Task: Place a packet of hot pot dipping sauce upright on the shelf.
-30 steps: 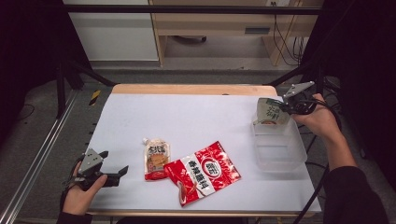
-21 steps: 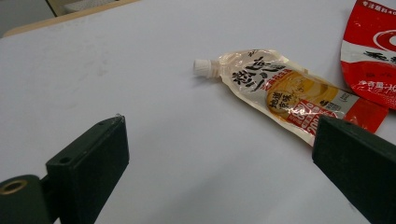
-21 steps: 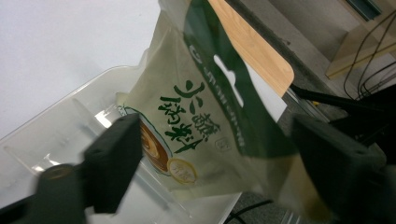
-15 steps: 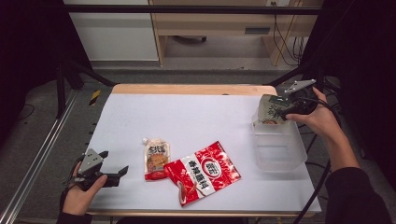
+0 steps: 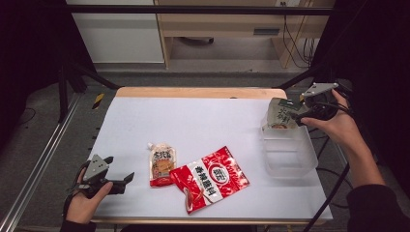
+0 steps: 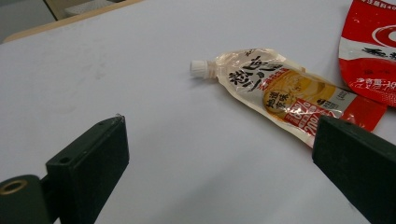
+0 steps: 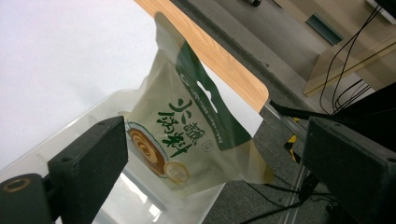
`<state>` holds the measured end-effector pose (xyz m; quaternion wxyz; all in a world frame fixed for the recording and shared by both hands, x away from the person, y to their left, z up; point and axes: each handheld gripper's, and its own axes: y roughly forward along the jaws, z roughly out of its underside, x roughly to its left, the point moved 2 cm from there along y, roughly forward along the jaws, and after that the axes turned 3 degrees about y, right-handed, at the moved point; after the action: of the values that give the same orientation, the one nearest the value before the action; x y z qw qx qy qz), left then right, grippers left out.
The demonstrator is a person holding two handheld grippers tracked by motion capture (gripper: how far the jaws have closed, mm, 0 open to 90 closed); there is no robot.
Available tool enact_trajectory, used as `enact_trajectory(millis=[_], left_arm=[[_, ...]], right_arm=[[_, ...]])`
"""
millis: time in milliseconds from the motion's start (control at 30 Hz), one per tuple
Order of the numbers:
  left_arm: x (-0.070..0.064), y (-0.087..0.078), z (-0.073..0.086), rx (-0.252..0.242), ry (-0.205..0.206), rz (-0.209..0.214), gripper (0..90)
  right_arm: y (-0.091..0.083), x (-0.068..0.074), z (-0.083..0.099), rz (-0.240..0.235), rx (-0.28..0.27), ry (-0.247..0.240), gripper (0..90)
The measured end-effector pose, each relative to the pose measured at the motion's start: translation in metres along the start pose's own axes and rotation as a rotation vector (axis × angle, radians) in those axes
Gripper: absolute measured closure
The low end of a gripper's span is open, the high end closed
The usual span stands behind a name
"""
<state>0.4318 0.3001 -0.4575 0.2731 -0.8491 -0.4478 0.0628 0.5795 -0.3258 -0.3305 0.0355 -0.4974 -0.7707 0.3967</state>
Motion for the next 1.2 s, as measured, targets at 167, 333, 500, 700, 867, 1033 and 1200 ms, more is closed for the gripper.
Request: enact_trajectory(millis=[167, 333, 500, 700, 867, 1033, 1200], left_arm=[[0.001, 0.000, 0.001, 0.004, -0.002, -0.002, 3.9], [0.000, 0.000, 0.001, 0.011, 0.002, -0.002, 4.2], [-0.003, 0.002, 0.000, 0.026, 0.017, 0.014, 4.2], [-0.009, 0.006, -0.001, 0.036, 0.031, 0.028, 4.2], [-0.012, 0.007, -0.001, 0.047, 0.043, 0.038, 4.3], [-0.015, 0.008, -0.002, 0.049, 0.051, 0.052, 4.4], [-0.018, 0.009, -0.003, 0.060, 0.050, 0.071, 4.7]], right_arm=[[-0.018, 0.016, -0.006, -0.002, -0.039, -0.003, 12.2], [-0.033, 0.045, -0.016, -0.033, -0.088, -0.027, 15.3], [-0.035, 0.089, -0.027, -0.067, -0.107, -0.088, 19.8], [-0.022, 0.150, -0.044, -0.142, -0.110, -0.131, 25.6], [-0.009, 0.198, -0.059, -0.218, -0.119, -0.138, 28.5], [0.002, 0.232, -0.071, -0.270, -0.123, -0.132, 30.5], [0.014, 0.259, -0.080, -0.315, -0.125, -0.122, 35.5]])
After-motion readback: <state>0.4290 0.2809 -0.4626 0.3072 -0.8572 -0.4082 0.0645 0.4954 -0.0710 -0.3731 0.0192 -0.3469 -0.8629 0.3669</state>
